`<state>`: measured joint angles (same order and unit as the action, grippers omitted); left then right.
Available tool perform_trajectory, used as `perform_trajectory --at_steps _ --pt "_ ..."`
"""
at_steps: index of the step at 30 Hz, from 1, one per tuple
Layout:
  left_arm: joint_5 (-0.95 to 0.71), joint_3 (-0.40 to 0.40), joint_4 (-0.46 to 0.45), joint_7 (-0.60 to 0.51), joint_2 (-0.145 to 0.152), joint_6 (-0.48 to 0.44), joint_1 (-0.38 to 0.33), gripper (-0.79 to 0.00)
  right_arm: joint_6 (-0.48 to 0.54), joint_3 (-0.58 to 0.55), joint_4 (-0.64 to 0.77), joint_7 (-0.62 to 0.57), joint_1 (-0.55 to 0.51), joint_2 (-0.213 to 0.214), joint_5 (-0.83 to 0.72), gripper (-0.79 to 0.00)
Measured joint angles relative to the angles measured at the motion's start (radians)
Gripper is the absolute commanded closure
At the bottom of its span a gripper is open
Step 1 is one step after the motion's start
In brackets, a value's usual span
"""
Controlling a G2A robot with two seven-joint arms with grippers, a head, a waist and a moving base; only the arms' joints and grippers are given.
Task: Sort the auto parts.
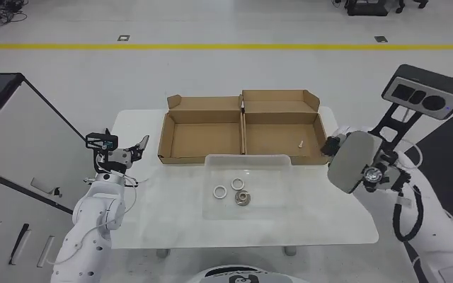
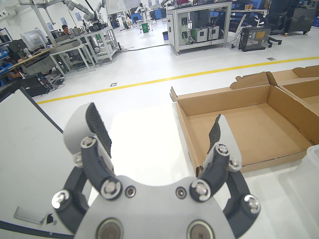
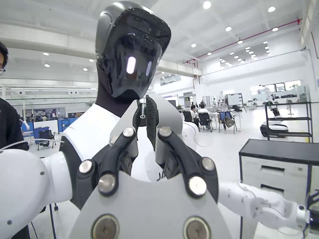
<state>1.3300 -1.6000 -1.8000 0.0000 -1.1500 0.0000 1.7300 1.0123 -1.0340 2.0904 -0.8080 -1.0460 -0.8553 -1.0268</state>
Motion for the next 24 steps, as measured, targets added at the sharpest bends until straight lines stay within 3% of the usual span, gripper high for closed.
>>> perform_trajectory --at_steps 15,24 --pt "0.0 0.0 0.0 0.0 0.0 0.0 0.0 -0.785 -0.042 -0.014 -0.096 -0.042 -0.028 -0.01 0.342 0.0" --pt "0.0 0.0 0.0 0.0 0.0 0.0 0.0 -0.785 -0.023 -0.01 -0.064 -0.023 -0.056 -0.014 0.277 0.0"
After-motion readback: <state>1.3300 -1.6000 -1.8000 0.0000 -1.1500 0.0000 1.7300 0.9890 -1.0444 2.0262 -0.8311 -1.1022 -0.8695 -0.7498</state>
